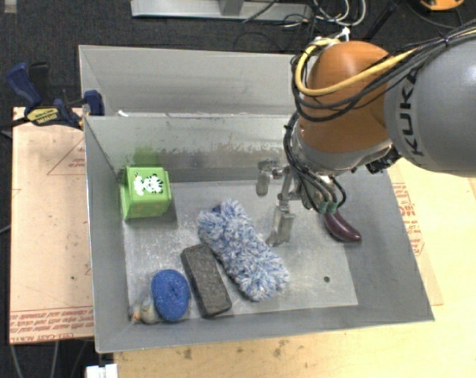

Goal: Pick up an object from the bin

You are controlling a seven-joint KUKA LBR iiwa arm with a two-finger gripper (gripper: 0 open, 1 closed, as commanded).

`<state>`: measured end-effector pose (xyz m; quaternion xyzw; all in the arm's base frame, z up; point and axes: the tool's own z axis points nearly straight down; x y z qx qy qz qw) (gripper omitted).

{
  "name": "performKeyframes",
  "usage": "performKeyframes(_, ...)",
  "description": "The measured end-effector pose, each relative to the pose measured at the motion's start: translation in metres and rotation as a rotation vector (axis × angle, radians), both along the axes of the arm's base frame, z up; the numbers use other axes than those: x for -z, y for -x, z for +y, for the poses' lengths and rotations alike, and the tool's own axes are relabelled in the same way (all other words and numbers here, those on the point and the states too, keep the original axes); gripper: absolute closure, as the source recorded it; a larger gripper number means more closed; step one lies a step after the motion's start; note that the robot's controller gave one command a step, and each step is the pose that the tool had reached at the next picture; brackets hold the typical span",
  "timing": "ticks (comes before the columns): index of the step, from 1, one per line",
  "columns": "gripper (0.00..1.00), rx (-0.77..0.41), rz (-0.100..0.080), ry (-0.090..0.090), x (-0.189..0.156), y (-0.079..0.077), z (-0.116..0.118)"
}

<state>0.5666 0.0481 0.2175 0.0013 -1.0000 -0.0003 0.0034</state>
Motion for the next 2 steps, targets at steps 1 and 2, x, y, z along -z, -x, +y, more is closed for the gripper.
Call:
performKeyframes(1,0.0,0.001,-0.008,-0.001,-0.0048,-0.0012,-0.0002)
performKeyframes(2,0.0,0.002,-0.017,0.0,0.0016,-0.0022,0.0031)
